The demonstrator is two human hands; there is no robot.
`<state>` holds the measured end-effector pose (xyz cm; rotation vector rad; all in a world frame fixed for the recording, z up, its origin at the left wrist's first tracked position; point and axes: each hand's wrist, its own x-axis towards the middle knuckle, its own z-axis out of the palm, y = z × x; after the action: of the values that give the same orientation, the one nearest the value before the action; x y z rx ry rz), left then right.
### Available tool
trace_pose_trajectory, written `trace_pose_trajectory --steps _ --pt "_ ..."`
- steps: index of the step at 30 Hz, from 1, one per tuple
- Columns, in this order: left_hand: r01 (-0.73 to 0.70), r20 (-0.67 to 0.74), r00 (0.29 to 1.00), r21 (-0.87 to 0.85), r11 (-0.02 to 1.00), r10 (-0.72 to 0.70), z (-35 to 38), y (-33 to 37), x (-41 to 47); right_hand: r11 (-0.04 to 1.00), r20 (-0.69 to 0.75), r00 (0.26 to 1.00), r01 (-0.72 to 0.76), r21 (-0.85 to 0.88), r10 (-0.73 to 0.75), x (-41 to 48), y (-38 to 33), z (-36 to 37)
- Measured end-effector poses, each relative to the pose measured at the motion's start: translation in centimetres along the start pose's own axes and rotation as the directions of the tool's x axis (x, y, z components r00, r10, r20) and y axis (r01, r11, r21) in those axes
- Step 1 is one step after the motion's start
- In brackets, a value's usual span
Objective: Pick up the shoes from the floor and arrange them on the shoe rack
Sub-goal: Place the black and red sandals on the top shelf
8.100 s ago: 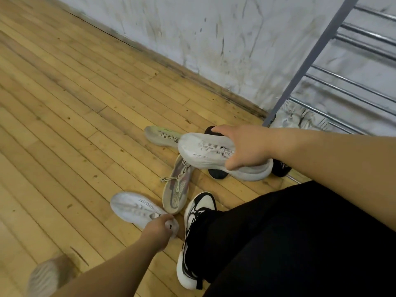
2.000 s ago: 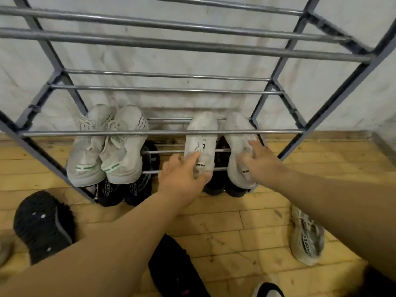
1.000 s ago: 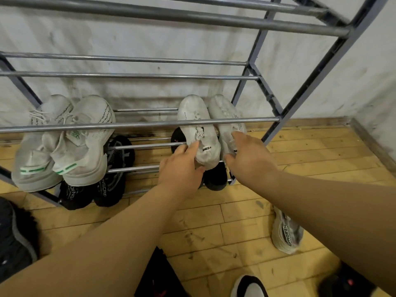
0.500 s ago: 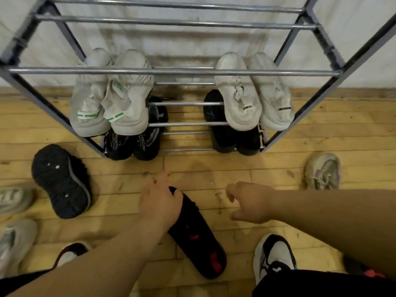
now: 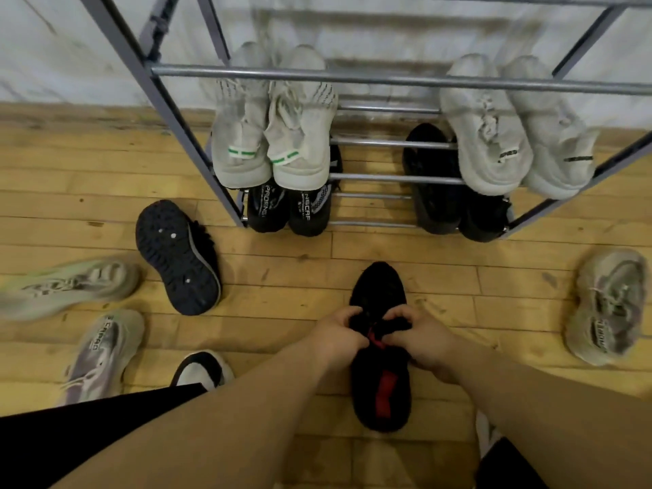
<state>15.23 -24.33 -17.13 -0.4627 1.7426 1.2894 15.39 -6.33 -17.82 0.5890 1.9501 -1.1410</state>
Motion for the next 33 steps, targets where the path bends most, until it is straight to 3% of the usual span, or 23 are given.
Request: trace_pose_trajectory --steps 5,8,11,17,20,21,22,24,25,28,30,33 --pt "-0.002 0.03 1.0 -0.017 1.0 0.002 -1.5 3.2 -4.9 0.999 -0.006 0.999 0.051 -0.018 -0.052 -3.4 -6.1 -2.6" --pt "0.064 0.1 0.993 -0.008 0.998 -0.063 -3.7 4.8 -8.2 1.0 0.015 1.0 0.026 -0.017 -0.026 -7.3 -9.2 -2.7" --pt "0.081 0.178 0.98 0.028 0.996 -0.085 -7.3 8.1 -13.2 0.995 0.023 0.996 0.09 0.036 -0.091 -11.9 -12.5 -2.3" --pt "-0.197 0.098 0.98 0.329 0.923 0.174 -12.6 13.2 -26.0 0.91 0.065 0.915 0.385 0.156 -0.399 -22.1 -18.3 -2.0" --pt "-0.35 0.064 0.933 0.391 0.851 0.354 -13.5 13.7 -30.8 0.846 0.174 0.831 0.533 0.021 -0.528 -26.8 -18.9 -3.7" --pt "-0.4 0.068 0.911 0.384 0.832 0.407 -13.6 13.5 -31.8 0.788 0.219 0.796 0.599 -0.143 -0.565 -27.9 -18.7 -4.8" --pt "-0.44 0.07 0.89 0.386 0.81 0.45 -13.5 13.2 -32.6 0.657 0.262 0.76 0.648 -0.386 -0.595 -28.7 -18.3 -6.1" --pt "-0.474 0.07 0.855 0.506 0.72 0.514 -12.8 13.1 -33.3 0.298 0.291 0.724 0.566 -0.769 -0.626 -29.7 -17.8 -8.7" --pt "-0.479 0.076 0.838 0.574 0.664 0.54 -12.1 13.4 -33.5 0.22 0.259 0.706 0.51 -0.832 -0.659 -30.0 -17.8 -9.9" --pt "-0.547 0.106 0.771 0.614 0.569 0.627 -9.3 14.9 -33.6 0.383 0.081 0.66 0.527 -0.759 -0.747 -31.3 -18.7 -13.8" --pt "-0.593 0.111 0.732 0.588 0.55 0.672 -7.9 15.8 -33.6 0.451 0.033 0.698 0.497 -0.742 -0.715 -32.3 -19.2 -16.3" --pt "-0.654 0.083 0.634 0.589 0.475 0.769 -5.4 18.0 -33.6 0.633 -0.081 0.756 0.478 -0.608 -0.649 -33.6 -17.1 -19.5"
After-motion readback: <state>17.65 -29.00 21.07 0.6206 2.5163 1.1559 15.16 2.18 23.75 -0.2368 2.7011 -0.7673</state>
